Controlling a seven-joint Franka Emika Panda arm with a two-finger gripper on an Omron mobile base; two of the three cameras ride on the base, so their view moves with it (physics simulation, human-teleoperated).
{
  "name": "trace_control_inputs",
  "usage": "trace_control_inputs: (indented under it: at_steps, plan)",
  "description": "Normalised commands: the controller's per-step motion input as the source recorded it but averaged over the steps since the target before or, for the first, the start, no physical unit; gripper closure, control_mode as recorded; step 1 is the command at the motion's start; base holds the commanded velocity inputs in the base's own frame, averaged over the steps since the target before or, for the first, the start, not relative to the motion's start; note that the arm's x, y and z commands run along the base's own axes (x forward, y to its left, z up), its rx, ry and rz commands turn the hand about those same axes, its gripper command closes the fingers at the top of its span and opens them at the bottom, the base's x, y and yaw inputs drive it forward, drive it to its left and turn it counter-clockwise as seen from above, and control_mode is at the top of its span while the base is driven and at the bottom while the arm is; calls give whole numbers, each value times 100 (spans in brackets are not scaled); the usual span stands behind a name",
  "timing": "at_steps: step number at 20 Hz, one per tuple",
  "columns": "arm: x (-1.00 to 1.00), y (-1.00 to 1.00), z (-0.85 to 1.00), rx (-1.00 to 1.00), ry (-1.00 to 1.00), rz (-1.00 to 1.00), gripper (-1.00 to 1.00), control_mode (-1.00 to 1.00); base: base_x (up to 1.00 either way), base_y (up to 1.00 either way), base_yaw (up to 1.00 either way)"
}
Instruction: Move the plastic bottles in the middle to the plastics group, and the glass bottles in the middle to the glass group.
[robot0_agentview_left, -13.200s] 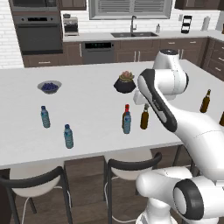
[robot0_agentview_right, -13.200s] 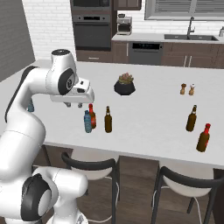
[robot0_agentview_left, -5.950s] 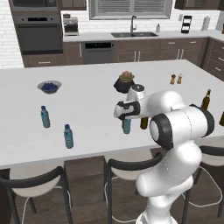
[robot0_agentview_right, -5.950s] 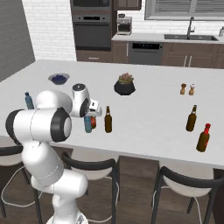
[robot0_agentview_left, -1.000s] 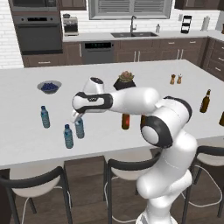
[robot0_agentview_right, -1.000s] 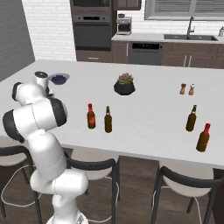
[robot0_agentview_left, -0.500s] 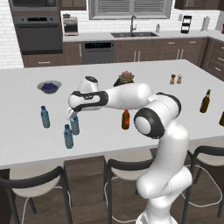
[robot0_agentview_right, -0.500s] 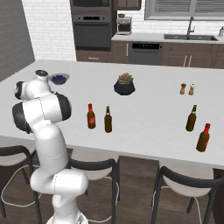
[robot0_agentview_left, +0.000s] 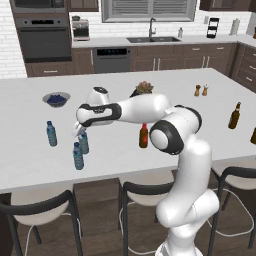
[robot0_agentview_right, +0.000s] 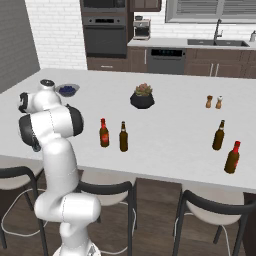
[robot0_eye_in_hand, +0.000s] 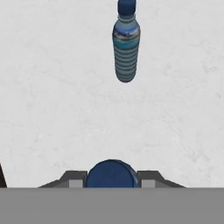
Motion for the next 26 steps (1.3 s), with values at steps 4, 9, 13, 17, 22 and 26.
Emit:
trace_control_inputs:
  at_steps: [4,9,13,17,22,26]
  plan:
    - [0,4,-45,0,0,0,100,-100,0,0,0]
    - [0,0,-31,0,0,0,100,-100,0,0,0]
    - [0,0,-6,0,0,0,100,-100,0,0,0]
    - [0,0,-9,0,0,0,100,-100,0,0,0]
    - [0,0,0,0,0,0,100,-100,0,0,0]
    - [0,0,0,0,0,0,-100,-100,0,0,0]
